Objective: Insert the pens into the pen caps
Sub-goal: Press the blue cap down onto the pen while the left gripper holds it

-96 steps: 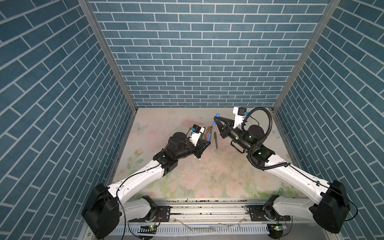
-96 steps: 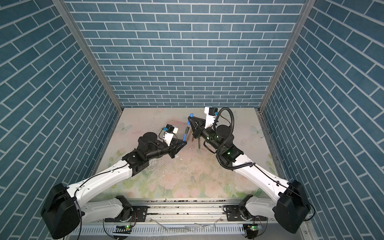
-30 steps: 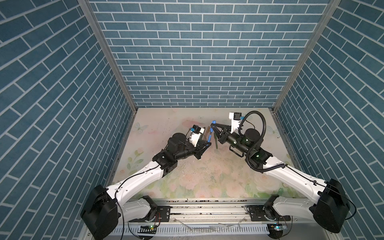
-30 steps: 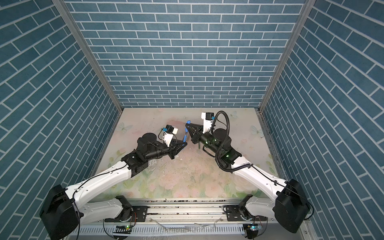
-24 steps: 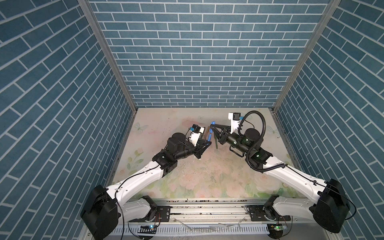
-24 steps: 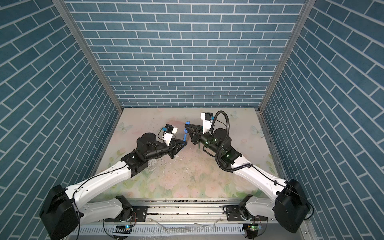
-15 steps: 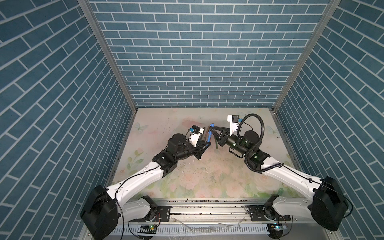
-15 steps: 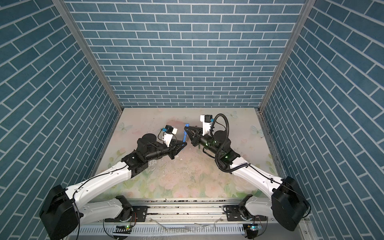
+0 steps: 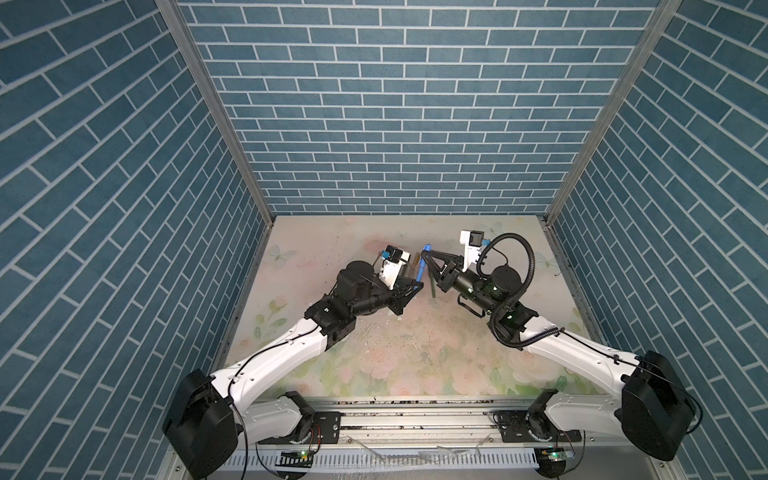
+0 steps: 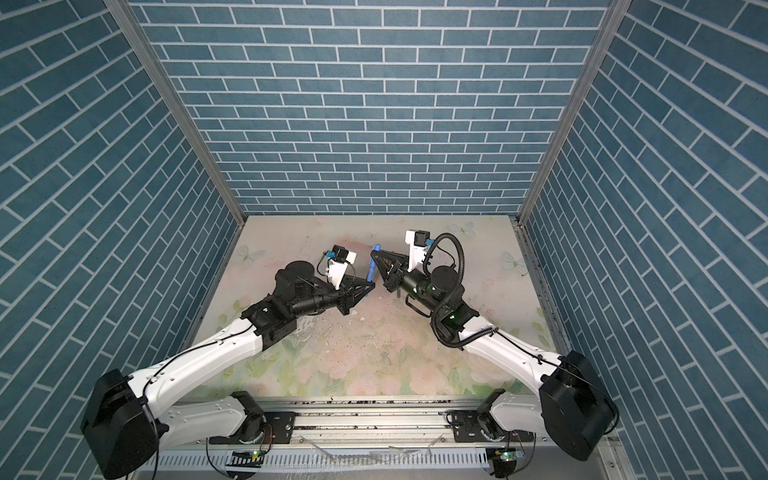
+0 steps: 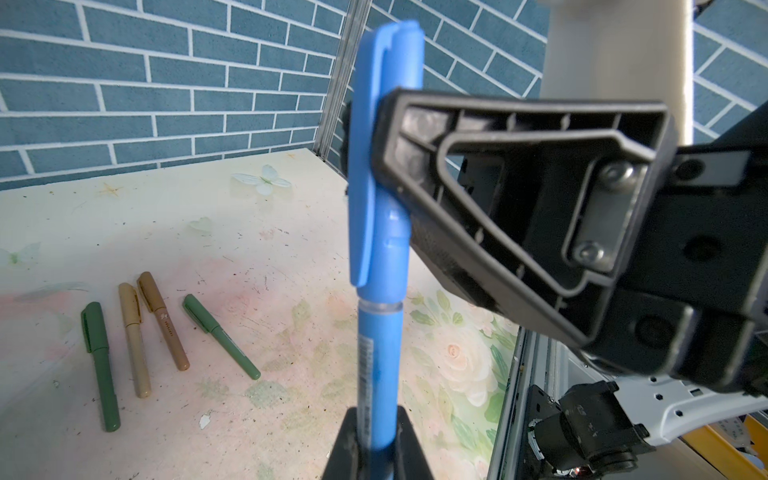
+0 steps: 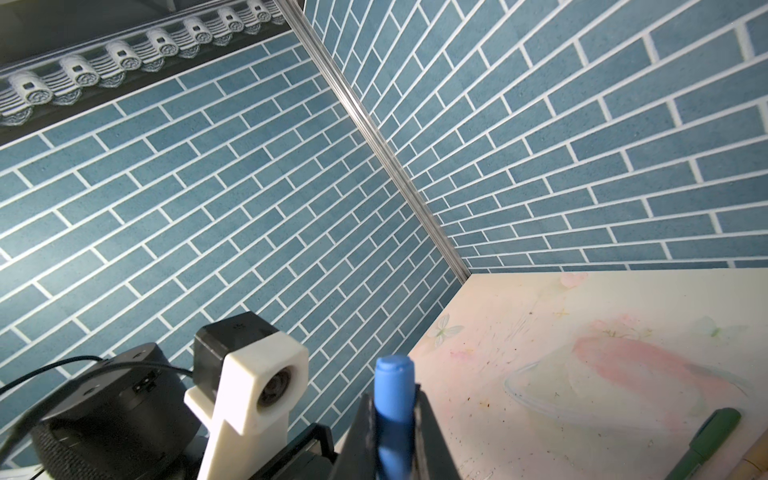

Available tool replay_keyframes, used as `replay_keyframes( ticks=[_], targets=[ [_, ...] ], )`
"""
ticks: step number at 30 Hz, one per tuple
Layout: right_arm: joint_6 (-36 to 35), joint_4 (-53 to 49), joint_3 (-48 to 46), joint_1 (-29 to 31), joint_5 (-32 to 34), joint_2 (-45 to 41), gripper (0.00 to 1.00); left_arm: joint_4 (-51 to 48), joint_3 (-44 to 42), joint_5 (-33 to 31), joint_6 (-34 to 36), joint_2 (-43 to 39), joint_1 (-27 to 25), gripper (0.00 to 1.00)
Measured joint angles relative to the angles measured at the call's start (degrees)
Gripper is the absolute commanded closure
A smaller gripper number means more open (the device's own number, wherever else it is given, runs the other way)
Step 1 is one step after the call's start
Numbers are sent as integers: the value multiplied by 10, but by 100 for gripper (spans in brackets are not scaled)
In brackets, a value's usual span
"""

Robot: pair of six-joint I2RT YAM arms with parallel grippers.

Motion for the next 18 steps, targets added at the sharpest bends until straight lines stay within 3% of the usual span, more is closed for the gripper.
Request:
replay_keyframes(
  ticks=[18],
  targets=[
    [26,120,-61,0,85,5,92,-49,98,27,14,77,-5,100]
  ],
)
